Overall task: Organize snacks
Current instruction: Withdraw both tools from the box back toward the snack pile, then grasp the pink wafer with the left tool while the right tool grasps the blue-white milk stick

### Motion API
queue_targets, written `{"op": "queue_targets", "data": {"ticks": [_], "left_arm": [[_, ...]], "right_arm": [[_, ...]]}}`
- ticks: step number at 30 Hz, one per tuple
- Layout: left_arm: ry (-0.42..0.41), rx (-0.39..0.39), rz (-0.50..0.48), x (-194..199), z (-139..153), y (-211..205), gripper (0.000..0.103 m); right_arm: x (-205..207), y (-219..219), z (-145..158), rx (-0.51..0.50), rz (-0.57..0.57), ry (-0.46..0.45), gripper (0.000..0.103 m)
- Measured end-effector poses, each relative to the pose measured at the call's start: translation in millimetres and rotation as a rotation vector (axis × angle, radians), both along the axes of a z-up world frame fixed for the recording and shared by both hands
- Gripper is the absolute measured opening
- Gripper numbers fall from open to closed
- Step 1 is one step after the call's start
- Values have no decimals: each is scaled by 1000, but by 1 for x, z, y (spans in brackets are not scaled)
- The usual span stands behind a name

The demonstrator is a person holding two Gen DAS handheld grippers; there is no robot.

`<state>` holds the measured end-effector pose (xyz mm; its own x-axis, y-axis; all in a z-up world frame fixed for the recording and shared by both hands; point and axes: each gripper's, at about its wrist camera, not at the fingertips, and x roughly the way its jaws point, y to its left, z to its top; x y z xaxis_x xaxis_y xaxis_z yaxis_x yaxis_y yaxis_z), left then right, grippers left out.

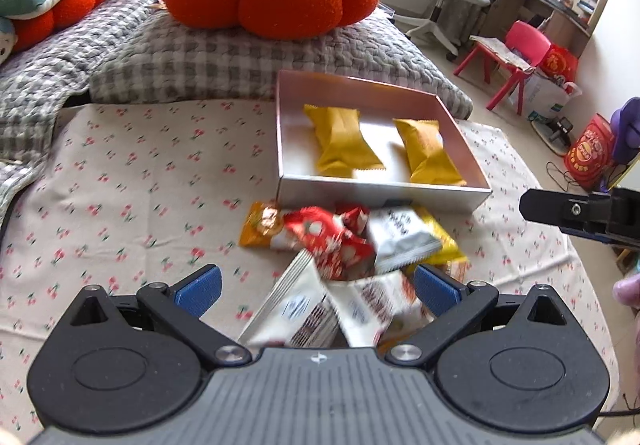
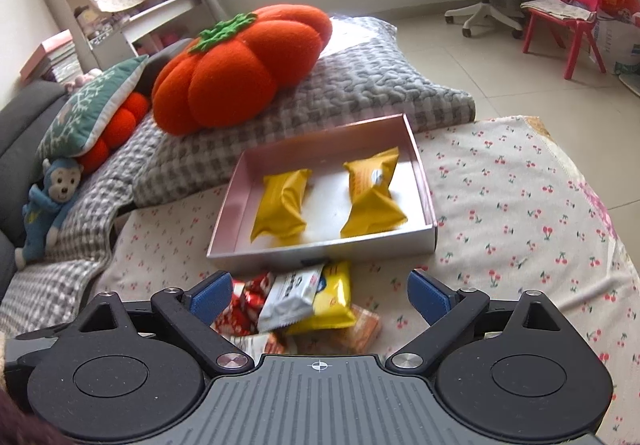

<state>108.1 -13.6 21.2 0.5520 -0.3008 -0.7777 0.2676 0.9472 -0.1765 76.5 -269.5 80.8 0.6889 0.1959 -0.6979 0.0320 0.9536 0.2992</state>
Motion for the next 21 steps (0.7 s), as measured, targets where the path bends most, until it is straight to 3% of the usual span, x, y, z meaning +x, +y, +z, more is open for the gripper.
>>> {"op": "queue_targets", "data": {"ticks": [4,11,21], "left_arm": [[-41,3,-8,-11,-5,9,103],[-16,-42,-26,-23,-17,25,103],[-31,-7,-88,-40,-34,45,103]], "right_arm": [[-16,6,-7,14,10,-37,96],[-36,13,-19,-13,51,-57,96],[-53,20,-38,-79,107,-103,96]]}}
